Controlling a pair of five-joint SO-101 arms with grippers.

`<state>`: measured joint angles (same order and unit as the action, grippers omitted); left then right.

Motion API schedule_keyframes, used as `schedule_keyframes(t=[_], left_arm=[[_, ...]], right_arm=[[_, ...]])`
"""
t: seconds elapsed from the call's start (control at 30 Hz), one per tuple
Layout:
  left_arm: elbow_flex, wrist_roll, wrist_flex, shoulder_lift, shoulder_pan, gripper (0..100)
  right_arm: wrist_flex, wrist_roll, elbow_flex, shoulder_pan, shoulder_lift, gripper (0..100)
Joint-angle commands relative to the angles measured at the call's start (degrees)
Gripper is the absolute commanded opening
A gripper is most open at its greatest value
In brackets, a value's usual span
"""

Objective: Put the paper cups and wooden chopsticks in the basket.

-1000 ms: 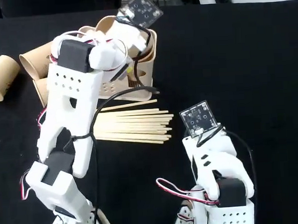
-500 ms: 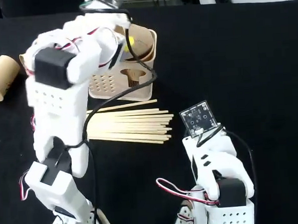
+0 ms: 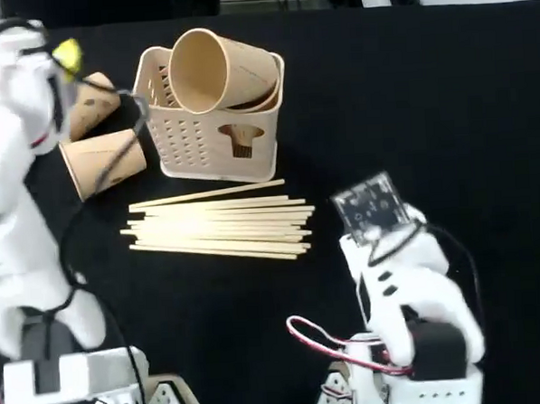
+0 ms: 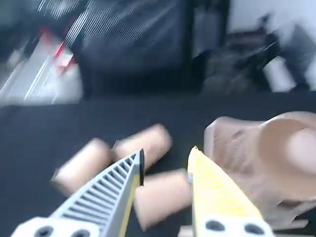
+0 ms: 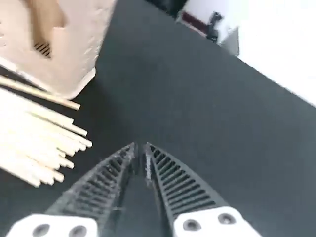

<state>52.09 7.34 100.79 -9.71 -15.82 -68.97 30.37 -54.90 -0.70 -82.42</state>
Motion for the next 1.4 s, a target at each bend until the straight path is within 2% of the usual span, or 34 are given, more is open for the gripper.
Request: schedule_keyframes(t=[0.0, 0.1, 0.23, 0.3, 0.4, 0.63, 0.77, 0.97, 1.17, 1.37], left_arm=[[-25.3, -0.4, -0.7, -7.8, -7.2, 16], [-45.4, -0.4, -6.9, -14.6, -11.2, 16], [-72.4, -0.4, -20.4, -27.3, -11.4, 16], [-83.8, -0.4, -26.0, -35.3, -10.5, 16], [-96.7, -0.5, -31.6, -48.5, -10.1, 16], [-121.3, 2.0, -38.1, -70.5, -11.1, 16], [-128.7, 4.7, -38.9, -74.5, -10.6, 16], [-135.3, 8.6, -40.1, -78.0, -10.9, 16], [-136.8, 8.8, -40.7, -80.7, -10.5, 16], [-138.0, 8.8, -40.9, -82.5, -10.5, 16]], right_arm=[[-8.4, 6.9, 25.1, -2.2, 18.1, 3.6], [-16.8, 14.4, 46.8, -2.5, 30.9, 3.6], [-29.5, 27.1, 72.1, -7.2, 45.7, 5.7], [-32.3, 29.5, 80.6, -8.7, 52.3, 9.9], [-32.2, 32.2, 87.8, -9.9, 58.5, 12.9], [-32.2, 37.6, 89.5, -24.4, 61.8, 13.0], [-32.2, 39.9, 89.4, -31.6, 66.1, 13.0], [-31.8, 42.7, 92.9, -38.3, 77.8, 13.0], [-32.0, 44.5, 104.6, -39.8, 86.8, 13.0], [-31.9, 45.6, 107.1, -38.2, 93.8, 13.1]])
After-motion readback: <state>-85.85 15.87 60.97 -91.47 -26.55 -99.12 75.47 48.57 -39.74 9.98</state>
